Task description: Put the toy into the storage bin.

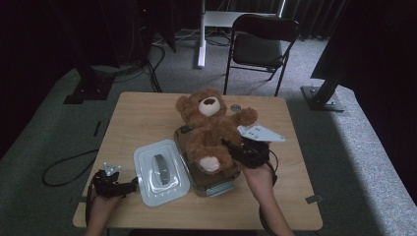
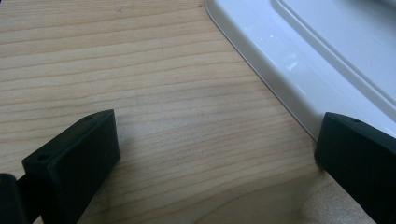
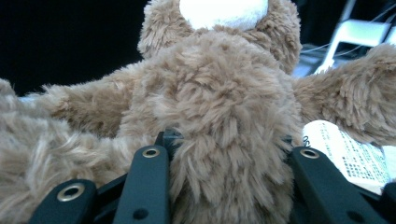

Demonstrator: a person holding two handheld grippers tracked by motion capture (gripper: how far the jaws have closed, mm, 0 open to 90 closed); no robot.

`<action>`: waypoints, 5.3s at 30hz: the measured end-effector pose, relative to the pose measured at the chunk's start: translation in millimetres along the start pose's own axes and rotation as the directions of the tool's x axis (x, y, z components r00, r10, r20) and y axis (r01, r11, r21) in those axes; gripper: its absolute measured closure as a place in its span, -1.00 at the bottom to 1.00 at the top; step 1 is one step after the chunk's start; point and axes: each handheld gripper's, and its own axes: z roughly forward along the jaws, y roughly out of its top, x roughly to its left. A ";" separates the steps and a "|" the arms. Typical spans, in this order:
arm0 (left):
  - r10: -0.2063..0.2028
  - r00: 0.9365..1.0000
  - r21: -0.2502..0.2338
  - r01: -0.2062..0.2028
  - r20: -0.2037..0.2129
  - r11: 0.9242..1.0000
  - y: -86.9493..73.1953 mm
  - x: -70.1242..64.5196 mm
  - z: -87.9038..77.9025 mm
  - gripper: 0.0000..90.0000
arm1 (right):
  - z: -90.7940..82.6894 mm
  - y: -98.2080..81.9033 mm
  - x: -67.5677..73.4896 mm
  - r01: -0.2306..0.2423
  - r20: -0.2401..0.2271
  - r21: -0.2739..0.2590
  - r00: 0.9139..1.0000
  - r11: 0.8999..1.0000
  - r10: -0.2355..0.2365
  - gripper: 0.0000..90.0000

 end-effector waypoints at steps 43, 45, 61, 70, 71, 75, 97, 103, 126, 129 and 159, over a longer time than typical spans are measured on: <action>0.000 1.000 0.000 0.000 -0.001 1.000 -0.1 0.0 -0.2 -0.99 | 10.2 28.2 -3.3 -0.053 -0.051 -0.045 0.997 0.998 0.051 -0.69; -0.002 1.000 -0.001 0.002 -0.002 1.000 -0.3 -0.2 -0.3 -0.99 | 11.5 35.4 -3.0 -0.054 -0.061 -0.053 0.997 0.997 0.050 -0.69; 0.000 1.000 0.001 0.000 -0.002 1.000 -0.5 -0.3 -0.7 -0.99 | 55.5 71.3 5.2 -0.091 -0.122 0.020 0.988 0.996 0.092 -0.73; 0.000 1.000 0.001 0.000 -0.002 1.000 -0.5 -0.3 -0.6 -0.99 | 83.9 78.2 5.6 -0.101 -0.101 0.077 0.989 0.992 0.108 -0.73; 0.000 1.000 0.001 0.000 -0.002 1.000 -0.5 -0.3 -0.6 -0.99 | 87.0 77.9 5.9 -0.102 -0.105 0.084 0.988 0.991 0.111 -0.73; 0.000 1.000 0.001 0.000 -0.002 1.000 -0.5 -0.3 -0.6 -0.99 | 100.6 76.3 5.7 -0.110 -0.104 0.119 0.987 0.987 0.122 -0.70; -0.001 1.000 -0.001 0.001 -0.002 1.000 -0.6 -0.4 -0.5 -0.99 | 141.1 42.7 0.2 -0.077 -0.056 0.304 0.994 0.950 0.098 -0.46; -0.002 1.000 -0.001 0.002 -0.002 1.000 -0.6 -0.5 -0.5 -0.99 | 142.8 36.3 4.0 -0.062 -0.042 0.321 0.996 0.945 0.080 -0.44; -0.001 1.000 0.002 0.001 -0.001 1.000 -0.6 -0.4 -0.7 -0.99 | 175.4 5.2 7.8 -0.064 -0.010 0.506 0.997 0.860 0.081 -0.41; -0.003 1.000 0.000 0.003 -0.001 1.000 -0.9 -0.3 -0.7 -0.99 | 190.0 -5.5 13.7 -0.039 -0.012 0.579 0.998 0.814 0.056 -0.41; -0.003 1.000 0.000 0.003 -0.002 1.000 -0.8 -0.2 -0.8 -0.99 | 102.0 45.6 9.7 -0.029 -0.093 0.365 0.993 0.931 0.067 -0.45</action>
